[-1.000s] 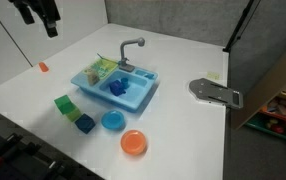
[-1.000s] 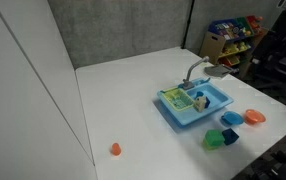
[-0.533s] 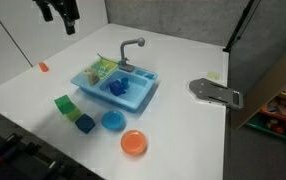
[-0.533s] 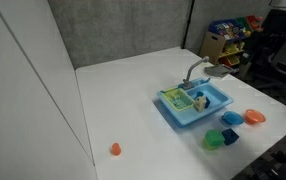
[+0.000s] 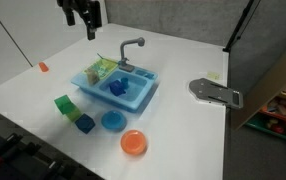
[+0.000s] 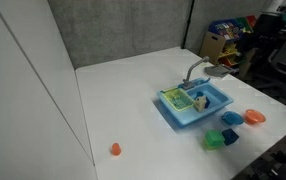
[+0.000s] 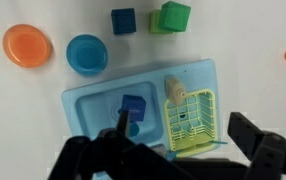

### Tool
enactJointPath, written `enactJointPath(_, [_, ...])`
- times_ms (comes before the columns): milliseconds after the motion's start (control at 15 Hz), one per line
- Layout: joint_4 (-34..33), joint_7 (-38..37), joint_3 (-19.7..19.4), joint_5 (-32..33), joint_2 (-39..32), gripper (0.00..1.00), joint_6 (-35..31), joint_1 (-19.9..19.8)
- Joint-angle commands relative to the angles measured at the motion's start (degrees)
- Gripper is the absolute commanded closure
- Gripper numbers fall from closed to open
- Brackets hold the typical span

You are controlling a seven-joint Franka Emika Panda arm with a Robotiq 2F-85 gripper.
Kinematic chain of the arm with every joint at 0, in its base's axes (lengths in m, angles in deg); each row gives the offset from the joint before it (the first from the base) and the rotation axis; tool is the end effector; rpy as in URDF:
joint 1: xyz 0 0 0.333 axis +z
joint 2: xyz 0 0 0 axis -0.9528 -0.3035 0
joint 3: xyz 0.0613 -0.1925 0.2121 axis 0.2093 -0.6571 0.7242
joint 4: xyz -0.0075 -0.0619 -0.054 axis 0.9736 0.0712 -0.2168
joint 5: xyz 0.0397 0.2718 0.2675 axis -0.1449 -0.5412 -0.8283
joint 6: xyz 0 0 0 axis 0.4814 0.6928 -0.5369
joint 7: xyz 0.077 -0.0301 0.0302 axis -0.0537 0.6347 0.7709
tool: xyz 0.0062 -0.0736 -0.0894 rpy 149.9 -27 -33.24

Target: Pick up the blue block from the sink and put it on the blue block on the table

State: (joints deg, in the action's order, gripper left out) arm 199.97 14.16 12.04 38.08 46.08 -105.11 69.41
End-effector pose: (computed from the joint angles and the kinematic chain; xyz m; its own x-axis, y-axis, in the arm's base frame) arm 0.5011 -0.0680 0.3695 0.9663 -0.2381 -0.0982 -0.2529 -0.9491 -0.1880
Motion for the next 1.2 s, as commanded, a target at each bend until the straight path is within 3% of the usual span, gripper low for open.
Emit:
enactJointPath(0, [-5.1, -1.9, 0.3, -0.7, -6.5, 0.0, 1.0, -1.0])
enactJointPath(933, [-11.0, -23.1, -0.7, 4.0, -23.2, 0.0, -9.5, 0.8])
enactJointPath(1133, [-9.4, -21.2, 0.1, 3.2, -22.8, 0.0, -9.7, 0.1])
